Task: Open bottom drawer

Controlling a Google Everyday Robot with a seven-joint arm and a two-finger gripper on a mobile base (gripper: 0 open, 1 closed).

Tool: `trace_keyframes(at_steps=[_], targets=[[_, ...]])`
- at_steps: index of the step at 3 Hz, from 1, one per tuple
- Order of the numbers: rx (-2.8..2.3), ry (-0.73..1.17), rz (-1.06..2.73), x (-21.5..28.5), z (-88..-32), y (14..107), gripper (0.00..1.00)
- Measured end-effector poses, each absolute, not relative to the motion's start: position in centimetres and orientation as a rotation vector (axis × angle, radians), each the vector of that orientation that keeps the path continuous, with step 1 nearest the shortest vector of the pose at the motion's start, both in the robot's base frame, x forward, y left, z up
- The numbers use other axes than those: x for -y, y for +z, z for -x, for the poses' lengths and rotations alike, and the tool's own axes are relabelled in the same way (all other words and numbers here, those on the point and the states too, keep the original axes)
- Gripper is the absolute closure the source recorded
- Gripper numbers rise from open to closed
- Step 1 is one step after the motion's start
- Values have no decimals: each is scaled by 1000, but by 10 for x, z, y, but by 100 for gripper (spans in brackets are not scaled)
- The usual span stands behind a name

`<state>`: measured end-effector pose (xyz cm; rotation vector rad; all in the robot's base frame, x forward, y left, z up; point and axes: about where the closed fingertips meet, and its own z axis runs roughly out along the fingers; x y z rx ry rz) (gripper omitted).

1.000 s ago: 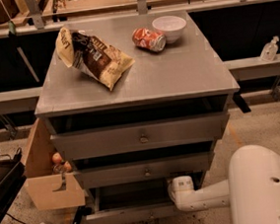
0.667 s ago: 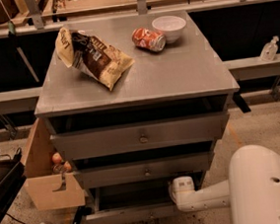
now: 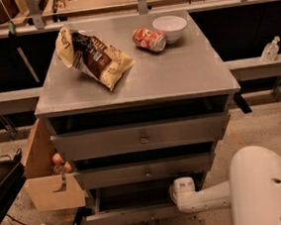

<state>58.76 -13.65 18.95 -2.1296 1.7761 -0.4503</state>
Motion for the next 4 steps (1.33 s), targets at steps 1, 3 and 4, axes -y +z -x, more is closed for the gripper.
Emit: trace_keyframes(at_steps=[1,3,4], targets=[[-1798,-439,2134,133,-591,187,100],[-1956,-307,2207,130,-569,150,100],[-1977,-294,2211,131,-564,150,100]])
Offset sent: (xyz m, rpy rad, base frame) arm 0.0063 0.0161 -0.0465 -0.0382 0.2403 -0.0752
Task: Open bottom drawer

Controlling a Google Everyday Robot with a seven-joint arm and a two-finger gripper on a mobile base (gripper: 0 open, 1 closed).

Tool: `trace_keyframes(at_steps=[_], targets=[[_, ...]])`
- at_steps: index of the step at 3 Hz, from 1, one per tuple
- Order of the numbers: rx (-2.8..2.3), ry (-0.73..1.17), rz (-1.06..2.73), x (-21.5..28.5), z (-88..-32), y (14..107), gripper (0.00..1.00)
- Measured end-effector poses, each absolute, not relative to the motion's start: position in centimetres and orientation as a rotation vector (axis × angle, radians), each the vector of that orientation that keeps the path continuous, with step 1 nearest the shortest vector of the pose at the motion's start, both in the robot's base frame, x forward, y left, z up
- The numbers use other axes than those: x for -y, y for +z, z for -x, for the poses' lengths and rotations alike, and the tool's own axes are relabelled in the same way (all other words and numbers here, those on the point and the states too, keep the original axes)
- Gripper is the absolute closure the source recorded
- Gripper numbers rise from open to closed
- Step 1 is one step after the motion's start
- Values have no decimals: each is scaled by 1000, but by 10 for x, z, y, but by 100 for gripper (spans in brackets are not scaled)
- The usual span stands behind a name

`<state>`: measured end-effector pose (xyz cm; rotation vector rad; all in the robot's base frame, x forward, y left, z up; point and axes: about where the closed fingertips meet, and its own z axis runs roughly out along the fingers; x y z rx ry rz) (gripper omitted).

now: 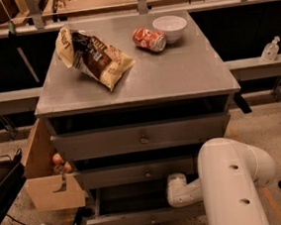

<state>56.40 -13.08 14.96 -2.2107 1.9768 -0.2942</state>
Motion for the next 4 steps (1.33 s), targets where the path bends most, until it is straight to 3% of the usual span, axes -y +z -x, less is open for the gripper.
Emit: trace_keyframes(at_steps=[3,4], targets=[[-1994,-294,2201,130,-555,150,100],[-1963,-338,2187,122,-582,153,100]])
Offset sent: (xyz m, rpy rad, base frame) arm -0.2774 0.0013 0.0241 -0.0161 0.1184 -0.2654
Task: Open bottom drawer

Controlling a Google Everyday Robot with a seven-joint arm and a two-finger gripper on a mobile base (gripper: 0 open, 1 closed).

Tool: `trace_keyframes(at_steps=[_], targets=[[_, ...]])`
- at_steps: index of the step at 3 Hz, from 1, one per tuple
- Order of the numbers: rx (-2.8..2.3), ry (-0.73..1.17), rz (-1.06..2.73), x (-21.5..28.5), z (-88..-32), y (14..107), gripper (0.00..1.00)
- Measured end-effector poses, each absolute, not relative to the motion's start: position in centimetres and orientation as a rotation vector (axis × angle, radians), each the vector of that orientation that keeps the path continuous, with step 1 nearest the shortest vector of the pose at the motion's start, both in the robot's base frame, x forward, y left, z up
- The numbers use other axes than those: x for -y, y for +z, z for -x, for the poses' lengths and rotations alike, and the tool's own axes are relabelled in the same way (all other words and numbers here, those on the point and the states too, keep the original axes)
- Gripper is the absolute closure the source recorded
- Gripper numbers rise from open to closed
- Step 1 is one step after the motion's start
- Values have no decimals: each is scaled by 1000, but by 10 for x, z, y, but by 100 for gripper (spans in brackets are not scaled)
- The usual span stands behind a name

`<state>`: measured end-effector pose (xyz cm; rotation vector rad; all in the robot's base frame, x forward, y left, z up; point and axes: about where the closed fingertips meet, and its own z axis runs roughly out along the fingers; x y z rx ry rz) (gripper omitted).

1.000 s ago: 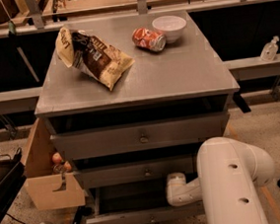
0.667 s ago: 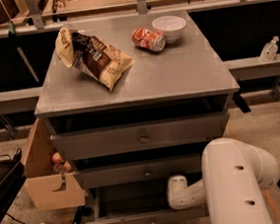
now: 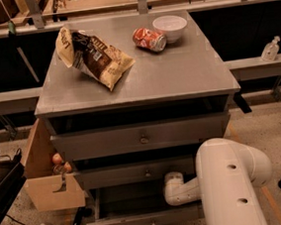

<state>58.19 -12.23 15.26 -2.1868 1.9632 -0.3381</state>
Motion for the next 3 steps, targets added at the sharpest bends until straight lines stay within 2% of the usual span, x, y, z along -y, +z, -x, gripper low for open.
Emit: trace_keyframes(at_steps=[2,3], targets=[[-1894,-346,2170,109,-617,151,100],[-1898,-256,2219,104,-599,146,100]])
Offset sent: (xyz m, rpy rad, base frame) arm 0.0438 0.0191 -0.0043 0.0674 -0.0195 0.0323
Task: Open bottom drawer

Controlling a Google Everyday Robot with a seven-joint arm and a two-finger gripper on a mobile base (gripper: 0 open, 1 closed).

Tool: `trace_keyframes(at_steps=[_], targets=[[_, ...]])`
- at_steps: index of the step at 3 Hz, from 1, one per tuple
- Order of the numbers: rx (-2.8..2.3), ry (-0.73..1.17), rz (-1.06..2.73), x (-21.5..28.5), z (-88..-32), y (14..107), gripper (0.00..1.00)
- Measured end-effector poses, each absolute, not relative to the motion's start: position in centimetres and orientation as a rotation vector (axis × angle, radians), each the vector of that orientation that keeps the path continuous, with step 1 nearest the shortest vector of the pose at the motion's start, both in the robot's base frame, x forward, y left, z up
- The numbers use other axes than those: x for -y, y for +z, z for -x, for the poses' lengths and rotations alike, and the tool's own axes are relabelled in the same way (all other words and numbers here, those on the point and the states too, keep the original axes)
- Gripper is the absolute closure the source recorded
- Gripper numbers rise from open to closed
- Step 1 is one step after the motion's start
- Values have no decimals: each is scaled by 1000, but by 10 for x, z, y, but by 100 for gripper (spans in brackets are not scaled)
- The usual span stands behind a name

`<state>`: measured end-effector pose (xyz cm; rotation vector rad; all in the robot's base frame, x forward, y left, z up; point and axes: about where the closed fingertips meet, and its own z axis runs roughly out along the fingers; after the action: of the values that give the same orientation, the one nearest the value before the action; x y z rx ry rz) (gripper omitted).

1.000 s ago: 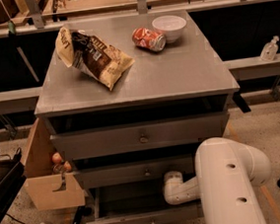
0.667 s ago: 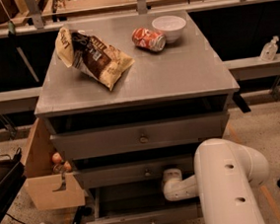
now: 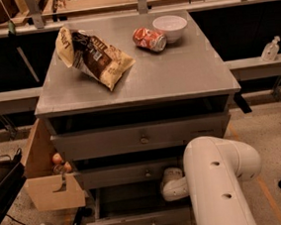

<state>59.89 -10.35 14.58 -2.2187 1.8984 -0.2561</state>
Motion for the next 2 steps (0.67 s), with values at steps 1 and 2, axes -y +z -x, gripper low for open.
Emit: trace_keyframes(at_steps=[1,2], targets=[[-1963,-107,2230,99,-546,141,100],[-2000,-37,2234,98,-517,138,100]])
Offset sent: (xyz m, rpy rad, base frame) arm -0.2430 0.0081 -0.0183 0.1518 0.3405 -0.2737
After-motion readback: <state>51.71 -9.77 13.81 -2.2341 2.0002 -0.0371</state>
